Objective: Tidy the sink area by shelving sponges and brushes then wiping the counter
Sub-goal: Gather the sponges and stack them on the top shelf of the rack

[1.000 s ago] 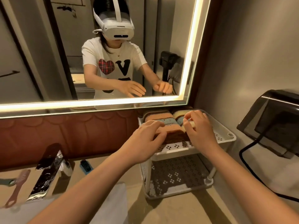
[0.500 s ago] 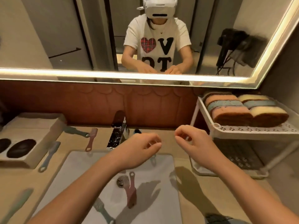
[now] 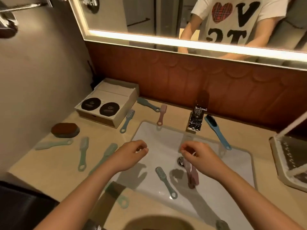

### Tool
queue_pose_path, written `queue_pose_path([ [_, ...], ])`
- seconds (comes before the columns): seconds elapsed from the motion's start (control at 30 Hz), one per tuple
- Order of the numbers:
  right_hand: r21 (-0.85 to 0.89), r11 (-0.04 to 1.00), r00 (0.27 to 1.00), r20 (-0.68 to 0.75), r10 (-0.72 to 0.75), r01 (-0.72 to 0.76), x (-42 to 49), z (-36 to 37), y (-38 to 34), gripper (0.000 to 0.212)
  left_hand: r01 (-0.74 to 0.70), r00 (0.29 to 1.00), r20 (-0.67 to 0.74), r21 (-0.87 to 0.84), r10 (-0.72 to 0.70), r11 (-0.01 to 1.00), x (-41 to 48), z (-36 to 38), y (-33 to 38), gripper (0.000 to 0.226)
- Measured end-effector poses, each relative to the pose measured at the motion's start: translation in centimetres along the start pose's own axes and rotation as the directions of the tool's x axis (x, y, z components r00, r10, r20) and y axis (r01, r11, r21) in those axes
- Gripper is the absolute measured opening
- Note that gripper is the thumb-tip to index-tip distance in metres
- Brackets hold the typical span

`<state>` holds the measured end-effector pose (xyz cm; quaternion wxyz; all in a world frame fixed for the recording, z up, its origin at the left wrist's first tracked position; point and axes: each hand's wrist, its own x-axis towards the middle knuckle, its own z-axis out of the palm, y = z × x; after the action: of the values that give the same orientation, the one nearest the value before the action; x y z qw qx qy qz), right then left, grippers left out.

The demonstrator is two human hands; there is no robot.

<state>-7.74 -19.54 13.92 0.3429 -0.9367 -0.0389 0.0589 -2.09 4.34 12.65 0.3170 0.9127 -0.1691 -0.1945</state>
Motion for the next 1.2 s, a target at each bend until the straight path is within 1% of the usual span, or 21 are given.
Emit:
queue_pose_path([
  [0.13,0.036,0.999,0.996,0.083,-0.013,0.010,2.6,4.2,-2.3,0.012,0.142,0.985,-0.099,-0.005,-0.142,0.990,-1.3,-1.5,-6.6,0.027],
  [0.3,-0.006,1.000,0.980,0.195,-0.026,0.027,6.5,9.3,-5.1,0.014,0.329,0.923,-0.215,0.013,-0.319,0.944,-1.9,-4.2,-14.6,0.038],
  [0.4,-0.030,0.999,0.971,0.240,-0.018,0.026,8.2,11.6,-6.3,0.016,0.420,0.872,-0.343,0.156,-0.349,0.894,-1.2,-6.5,-18.8,0.047],
  [0.5,-0.052,0.998,0.961,0.277,-0.019,0.035,9.5,13.3,-7.3,0.017,0.496,0.834,-0.407,0.254,-0.373,0.831,-0.2,-9.5,-21.5,0.054],
  [0.63,-0.090,0.995,0.948,0.318,-0.008,0.038,11.4,14.7,-8.7,0.018,0.532,0.833,-0.388,0.366,-0.395,0.763,1.5,-13.1,-24.9,0.070],
  [0.8,-0.120,0.993,0.943,0.331,0.026,0.015,12.9,14.8,-9.4,0.018,0.509,0.860,-0.290,0.455,-0.419,0.730,3.5,-15.4,-27.5,0.092],
  [0.87,-0.138,0.990,0.942,0.334,0.040,0.006,13.1,14.6,-9.0,0.019,0.512,0.859,-0.257,0.478,-0.443,0.714,4.0,-16.0,-28.1,0.096],
  [0.97,-0.164,0.986,0.935,0.348,0.063,-0.005,13.5,14.3,-8.1,0.016,0.515,0.855,-0.235,0.496,-0.463,0.699,4.8,-16.7,-28.8,0.096],
  [1.07,-0.168,0.986,0.934,0.348,0.076,-0.017,13.8,14.0,-7.5,0.016,0.499,0.861,-0.231,0.551,-0.453,0.669,5.5,-17.1,-28.9,0.088],
  [1.2,-0.159,0.987,0.933,0.352,0.078,-0.023,14.2,13.9,-7.2,0.016,0.499,0.866,-0.270,0.516,-0.421,0.696,6.0,-17.2,-29.2,0.075],
])
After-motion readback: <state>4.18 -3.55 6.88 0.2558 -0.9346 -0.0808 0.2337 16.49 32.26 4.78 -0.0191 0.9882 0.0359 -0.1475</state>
